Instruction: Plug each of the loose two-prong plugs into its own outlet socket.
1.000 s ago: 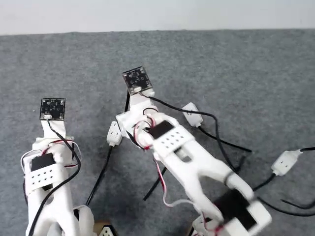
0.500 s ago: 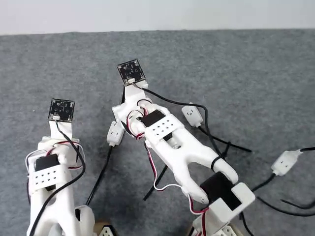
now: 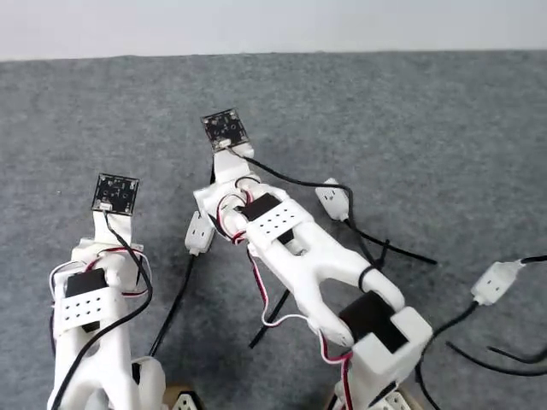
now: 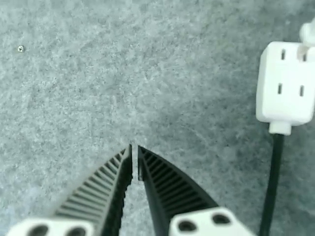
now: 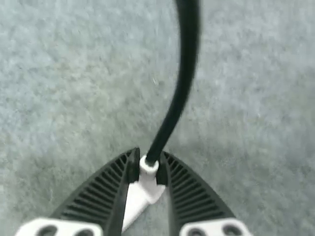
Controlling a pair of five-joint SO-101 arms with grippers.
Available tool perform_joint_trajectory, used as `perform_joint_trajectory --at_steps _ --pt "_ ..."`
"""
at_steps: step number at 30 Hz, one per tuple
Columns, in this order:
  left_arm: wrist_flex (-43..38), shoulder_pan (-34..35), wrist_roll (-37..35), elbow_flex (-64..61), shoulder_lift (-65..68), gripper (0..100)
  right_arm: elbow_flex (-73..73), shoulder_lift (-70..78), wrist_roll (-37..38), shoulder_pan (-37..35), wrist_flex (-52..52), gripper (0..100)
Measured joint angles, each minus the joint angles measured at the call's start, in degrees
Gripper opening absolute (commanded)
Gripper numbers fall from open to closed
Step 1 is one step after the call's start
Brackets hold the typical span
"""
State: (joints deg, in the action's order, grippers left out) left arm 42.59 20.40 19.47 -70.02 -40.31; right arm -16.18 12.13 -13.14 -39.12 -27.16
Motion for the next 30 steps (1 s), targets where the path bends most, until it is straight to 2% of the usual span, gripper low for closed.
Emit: perform_joint_trajectory --at_steps 30 --pt "0.0 0.0 0.0 0.0 0.0 1 2.46 1.93 0.0 -0.44 0.53 0.8"
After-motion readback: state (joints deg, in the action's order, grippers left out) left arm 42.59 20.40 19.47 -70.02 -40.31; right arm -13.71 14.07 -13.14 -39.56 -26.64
